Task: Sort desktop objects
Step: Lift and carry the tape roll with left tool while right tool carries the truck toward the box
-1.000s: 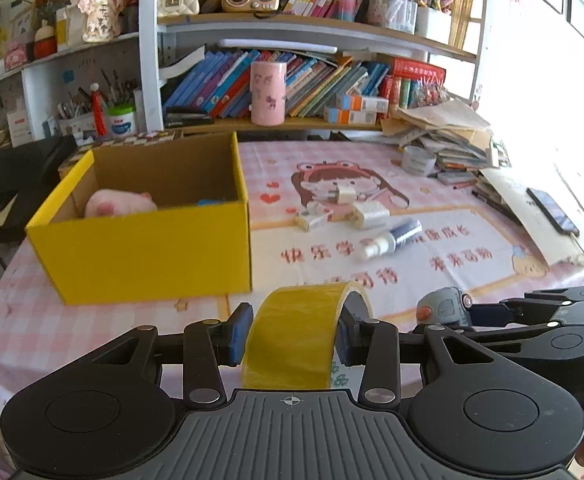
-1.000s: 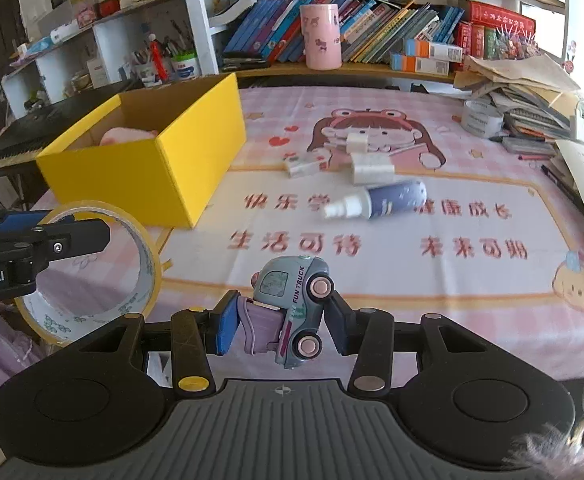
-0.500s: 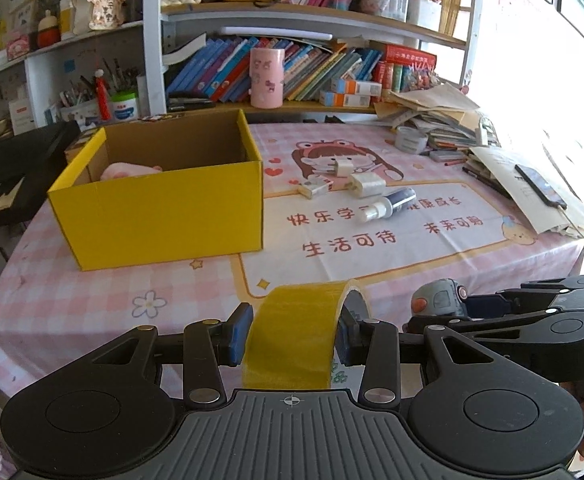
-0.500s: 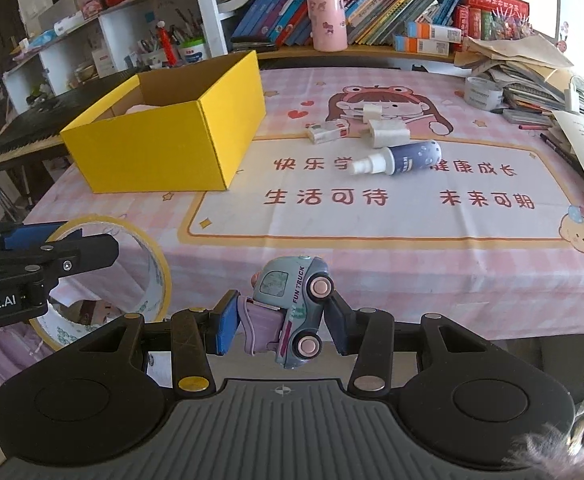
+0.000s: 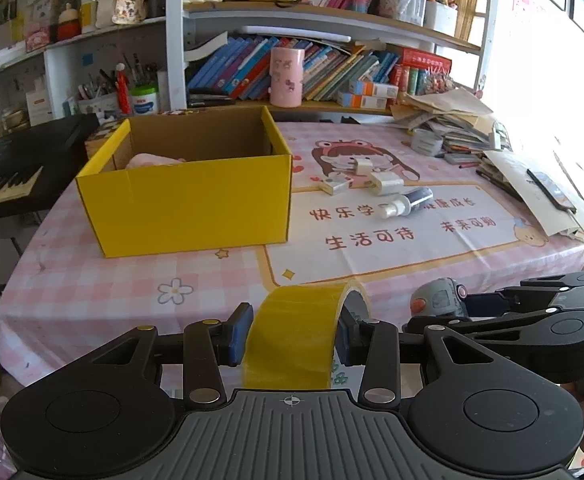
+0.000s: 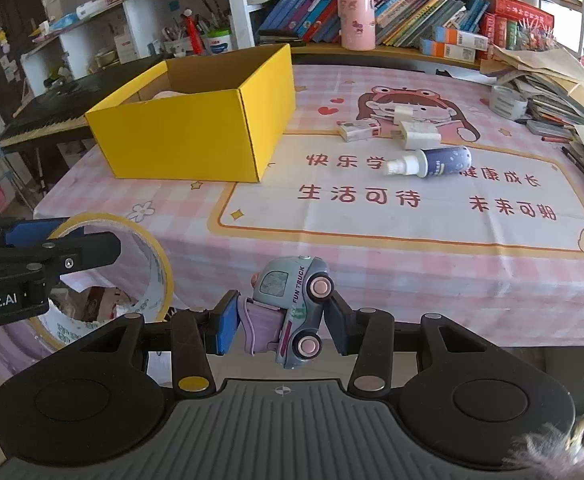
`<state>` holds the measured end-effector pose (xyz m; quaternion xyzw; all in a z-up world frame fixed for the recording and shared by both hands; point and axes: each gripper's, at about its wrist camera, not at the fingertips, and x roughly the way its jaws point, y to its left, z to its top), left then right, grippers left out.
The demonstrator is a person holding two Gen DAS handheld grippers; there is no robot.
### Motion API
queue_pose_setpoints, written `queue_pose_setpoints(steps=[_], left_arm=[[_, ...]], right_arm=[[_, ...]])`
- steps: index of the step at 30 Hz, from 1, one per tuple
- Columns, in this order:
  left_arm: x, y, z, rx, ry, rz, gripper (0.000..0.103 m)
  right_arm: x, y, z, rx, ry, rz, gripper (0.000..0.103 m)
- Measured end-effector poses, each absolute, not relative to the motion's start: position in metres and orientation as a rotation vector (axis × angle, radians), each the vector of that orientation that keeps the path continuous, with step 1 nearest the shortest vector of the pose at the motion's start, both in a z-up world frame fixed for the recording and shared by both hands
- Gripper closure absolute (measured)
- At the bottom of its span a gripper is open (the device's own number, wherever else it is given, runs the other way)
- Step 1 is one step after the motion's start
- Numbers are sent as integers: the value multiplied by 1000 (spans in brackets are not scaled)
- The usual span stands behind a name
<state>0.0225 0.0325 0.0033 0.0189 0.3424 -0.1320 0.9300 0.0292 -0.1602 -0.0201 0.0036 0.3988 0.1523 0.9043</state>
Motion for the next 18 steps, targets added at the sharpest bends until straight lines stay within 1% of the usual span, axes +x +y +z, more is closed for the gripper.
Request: queue_pose_setpoints(steps=[18], left_arm=[[25, 55, 4, 27, 690, -249, 63]], right_arm=[[35, -138, -17, -21, 809, 340, 61]])
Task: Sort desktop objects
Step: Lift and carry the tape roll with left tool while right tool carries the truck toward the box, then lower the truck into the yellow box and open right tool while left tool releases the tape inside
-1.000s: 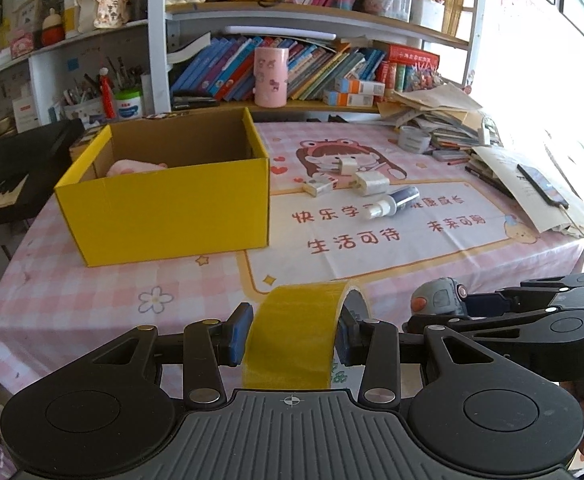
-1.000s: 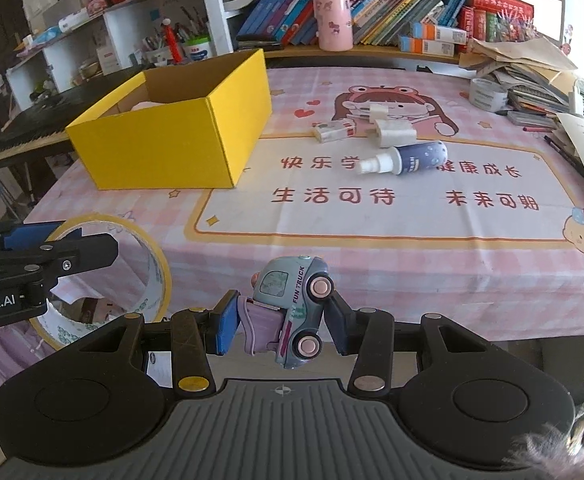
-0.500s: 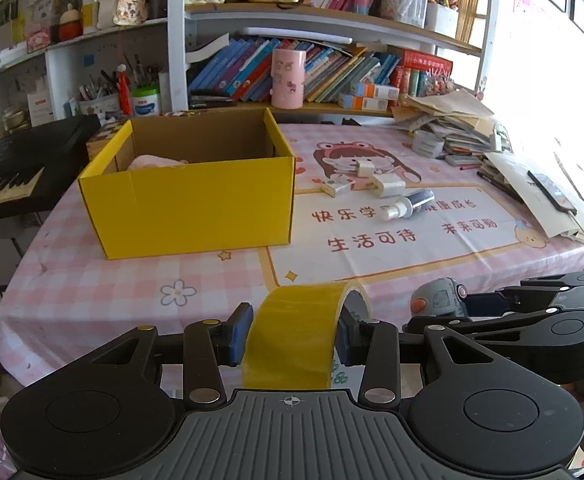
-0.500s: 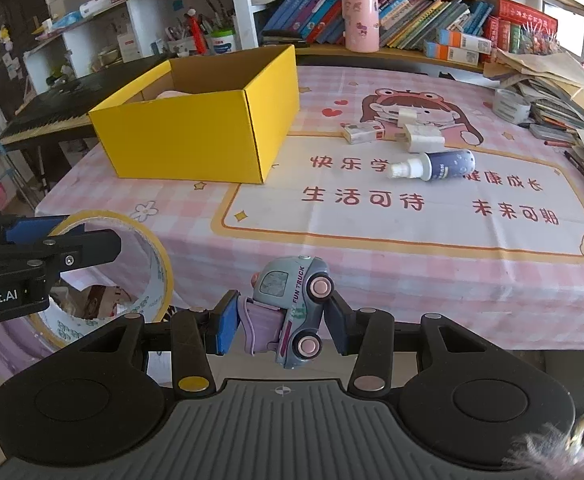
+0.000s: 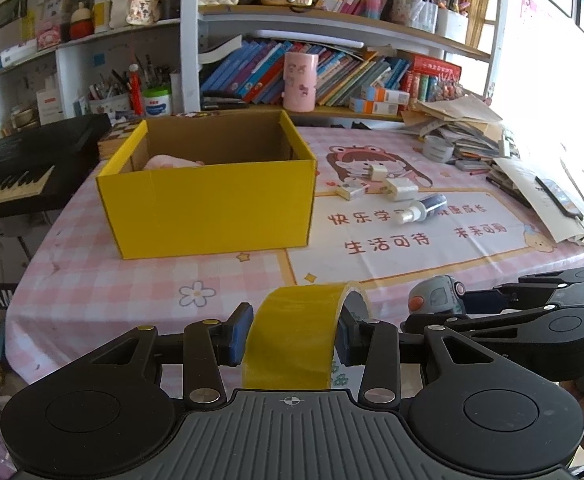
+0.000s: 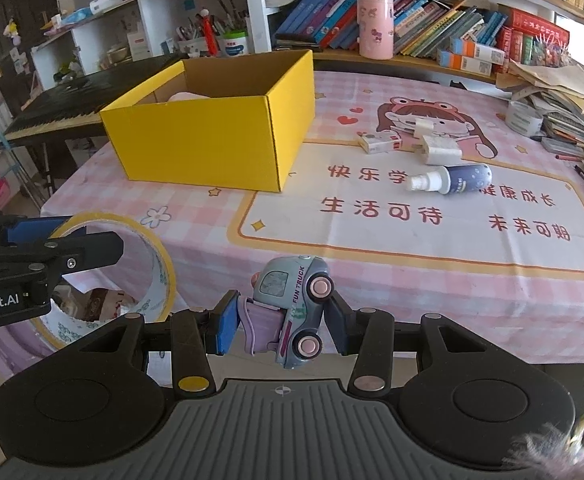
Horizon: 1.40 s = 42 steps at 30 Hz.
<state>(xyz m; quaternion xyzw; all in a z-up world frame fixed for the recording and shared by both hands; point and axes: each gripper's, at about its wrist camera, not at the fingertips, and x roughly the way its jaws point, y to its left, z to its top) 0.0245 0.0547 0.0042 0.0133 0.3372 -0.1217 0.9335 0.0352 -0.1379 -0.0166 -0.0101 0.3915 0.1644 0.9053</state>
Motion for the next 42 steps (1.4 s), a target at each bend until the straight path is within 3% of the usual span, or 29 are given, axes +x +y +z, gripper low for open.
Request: queue_pose_setpoints(steps=[25, 42], left_arm=[[53, 90, 25, -25, 649, -166, 63], [143, 96, 72, 4, 482, -96, 63]], right_arm=[[56, -89, -9, -152, 770, 488, 61], [159, -82, 60, -77, 554, 534, 61]])
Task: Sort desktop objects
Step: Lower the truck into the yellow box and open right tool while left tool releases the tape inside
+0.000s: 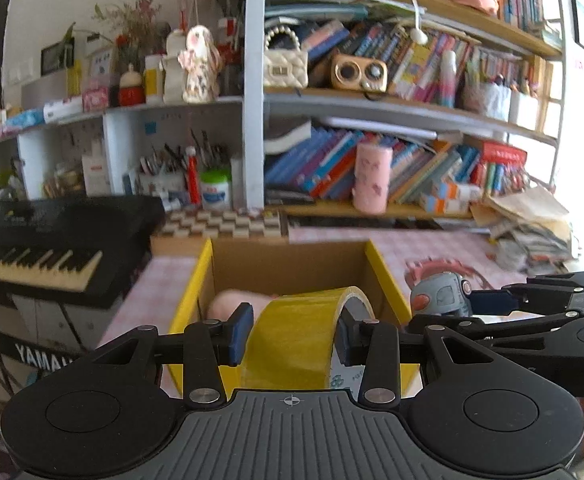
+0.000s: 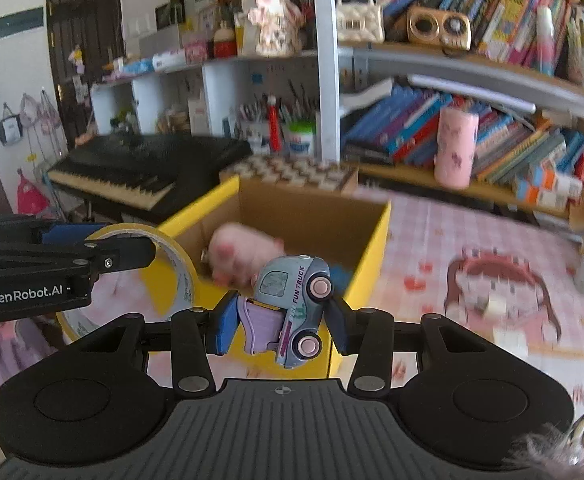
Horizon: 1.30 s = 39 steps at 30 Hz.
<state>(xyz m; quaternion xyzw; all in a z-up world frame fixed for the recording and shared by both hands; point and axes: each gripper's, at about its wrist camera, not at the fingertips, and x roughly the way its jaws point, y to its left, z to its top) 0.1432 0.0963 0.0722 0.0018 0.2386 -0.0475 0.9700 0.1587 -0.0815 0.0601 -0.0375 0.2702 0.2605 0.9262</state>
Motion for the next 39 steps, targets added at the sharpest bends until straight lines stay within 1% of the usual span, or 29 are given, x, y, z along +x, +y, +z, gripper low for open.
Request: queue_pose_setpoints(steps=[6, 10, 17, 23, 30, 39], left_arm=[[180, 94, 78, 16, 456, -73, 63], [204, 91, 73, 31, 477, -57, 63], [240, 89, 62, 34, 516, -33, 63], [271, 84, 43, 51, 583, -37, 63], [292, 80, 21, 63, 656, -40, 63], [313, 79, 9, 86, 708, -51, 63]], right_arm=[[205, -80, 71, -89, 503, 555, 61], [233, -75, 67, -130, 515, 559, 61], [268, -60, 48, -191, 566, 607, 61], [291, -38, 23, -356, 621, 665, 60], [309, -27, 0, -465, 678, 727, 60], [344, -13, -14, -623, 689, 778, 60]])
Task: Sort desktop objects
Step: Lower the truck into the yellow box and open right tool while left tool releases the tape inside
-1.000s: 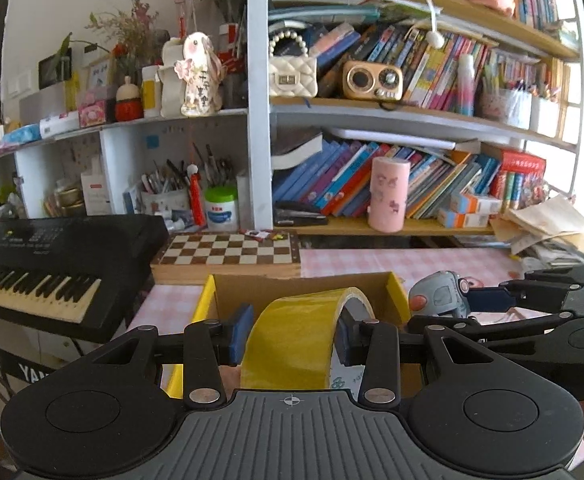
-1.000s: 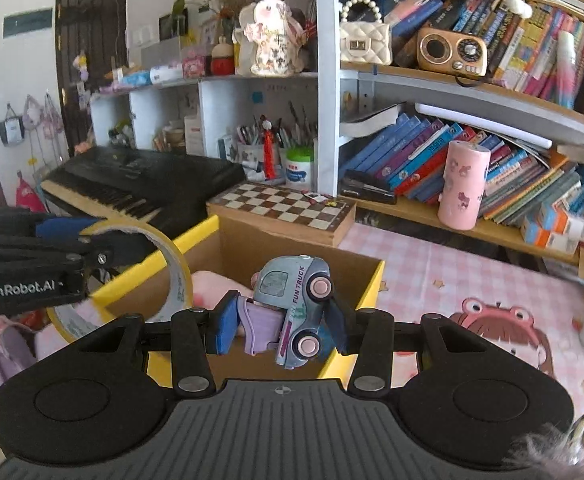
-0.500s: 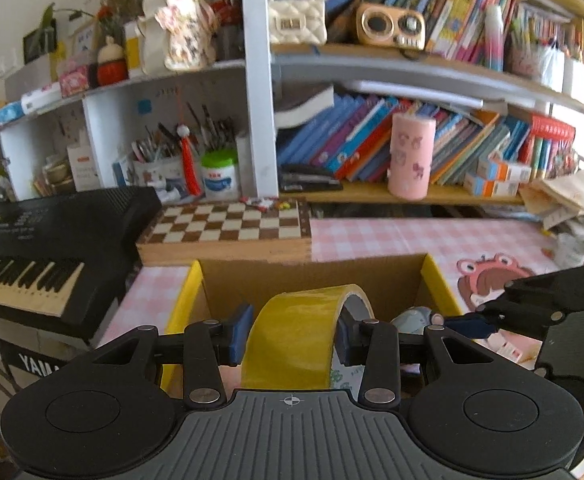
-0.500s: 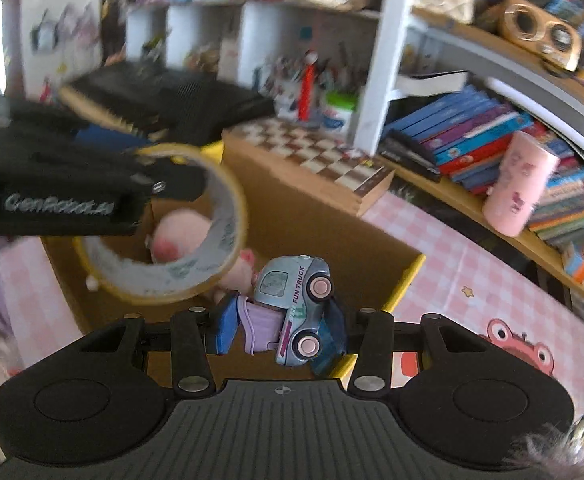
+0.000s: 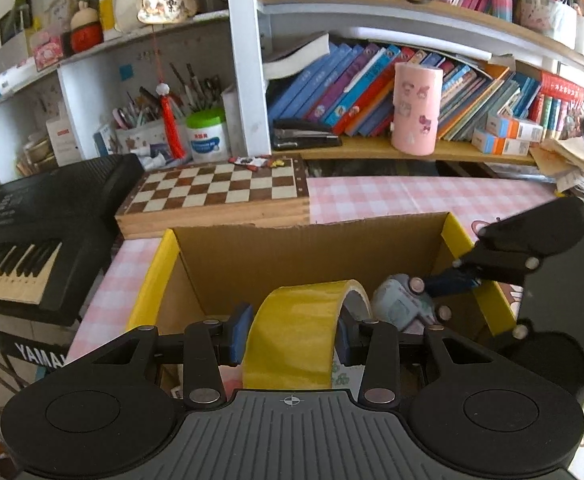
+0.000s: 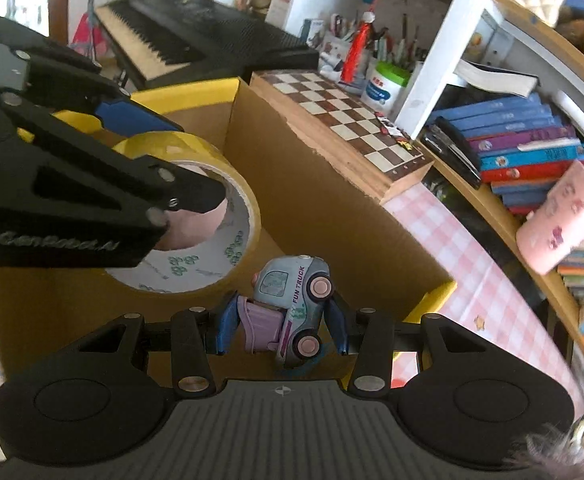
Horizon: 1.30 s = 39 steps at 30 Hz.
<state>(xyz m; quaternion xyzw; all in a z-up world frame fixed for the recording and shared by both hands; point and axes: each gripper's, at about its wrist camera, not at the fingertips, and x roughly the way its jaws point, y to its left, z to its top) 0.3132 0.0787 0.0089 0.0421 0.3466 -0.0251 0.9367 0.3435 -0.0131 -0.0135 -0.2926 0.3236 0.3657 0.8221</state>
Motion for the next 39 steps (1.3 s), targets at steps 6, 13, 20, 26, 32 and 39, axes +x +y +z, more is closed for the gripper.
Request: queue_pose_setpoints(steps=[6, 13, 20, 26, 32, 39], left_arm=[[323, 77, -1, 118, 752, -54, 63], [328, 72, -15, 159, 808, -70, 63], [328, 71, -14, 166, 808, -84, 60], [318, 70, -7, 176, 754, -61, 35], [305, 76, 10, 167, 683, -22, 26], [273, 91, 36, 73, 550, 56, 24]], right_arm=[[358, -2, -25, -735, 705, 841, 60], [364, 10, -38, -870, 715, 900, 60], [367, 11, -38, -894, 721, 908, 61], [367, 10, -34, -865, 703, 881, 46], [361, 0, -19, -765, 655, 805, 38], [345, -21, 8, -591, 598, 704, 35]])
